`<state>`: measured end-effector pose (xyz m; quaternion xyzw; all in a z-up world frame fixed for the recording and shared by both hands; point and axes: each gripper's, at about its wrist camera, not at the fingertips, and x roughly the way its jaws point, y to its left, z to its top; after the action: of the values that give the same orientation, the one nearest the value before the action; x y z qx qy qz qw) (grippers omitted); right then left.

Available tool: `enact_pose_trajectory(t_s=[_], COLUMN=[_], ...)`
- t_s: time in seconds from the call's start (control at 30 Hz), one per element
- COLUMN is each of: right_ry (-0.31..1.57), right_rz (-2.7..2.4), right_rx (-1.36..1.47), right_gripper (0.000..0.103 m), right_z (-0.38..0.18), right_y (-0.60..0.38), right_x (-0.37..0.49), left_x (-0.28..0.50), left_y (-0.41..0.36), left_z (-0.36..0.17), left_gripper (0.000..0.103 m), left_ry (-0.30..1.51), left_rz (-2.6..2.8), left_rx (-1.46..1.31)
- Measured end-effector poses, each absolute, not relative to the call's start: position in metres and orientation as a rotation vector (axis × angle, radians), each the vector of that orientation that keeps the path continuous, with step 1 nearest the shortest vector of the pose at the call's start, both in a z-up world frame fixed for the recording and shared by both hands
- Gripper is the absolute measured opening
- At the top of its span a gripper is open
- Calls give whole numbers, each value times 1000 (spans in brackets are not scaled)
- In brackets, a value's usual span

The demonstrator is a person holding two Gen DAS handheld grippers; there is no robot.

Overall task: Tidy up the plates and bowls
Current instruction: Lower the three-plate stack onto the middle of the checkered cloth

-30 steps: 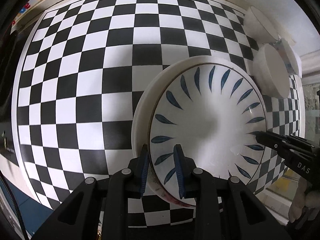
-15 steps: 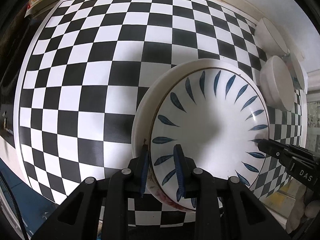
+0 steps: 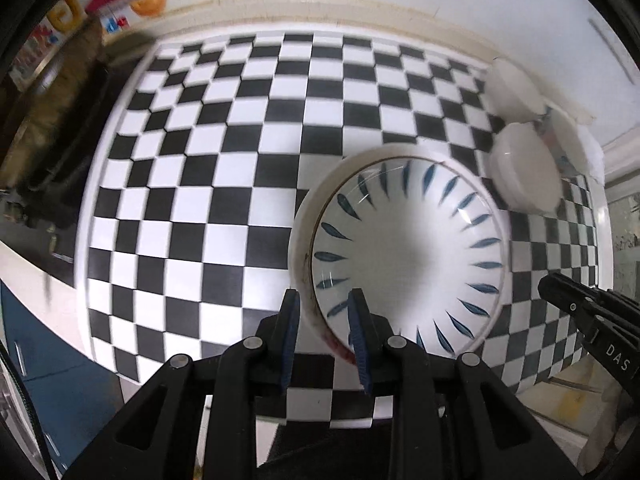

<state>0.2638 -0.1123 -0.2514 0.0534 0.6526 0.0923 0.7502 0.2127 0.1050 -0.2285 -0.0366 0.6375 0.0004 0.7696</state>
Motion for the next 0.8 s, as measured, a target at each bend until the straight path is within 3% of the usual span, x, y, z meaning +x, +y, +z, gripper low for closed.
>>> enact_pose_trajectory(t_s=[0.53, 0.7, 0.8], right_ry=[1189, 1129, 1112], right_rz=[192, 187, 184], right_rx=[94, 91, 86], right_gripper=[25, 28, 34], right_z=[-111, -81, -71], right_y=[-96, -92, -91], right_x=[142, 109, 96], left_x=[117, 94, 83], left_y=[101, 102, 104], left_z=[-116, -95, -86], left_gripper=[23, 27, 33], left_ry=[1187, 1133, 1118], left_rz=[-74, -70, -71], left_rx=[-86, -78, -95])
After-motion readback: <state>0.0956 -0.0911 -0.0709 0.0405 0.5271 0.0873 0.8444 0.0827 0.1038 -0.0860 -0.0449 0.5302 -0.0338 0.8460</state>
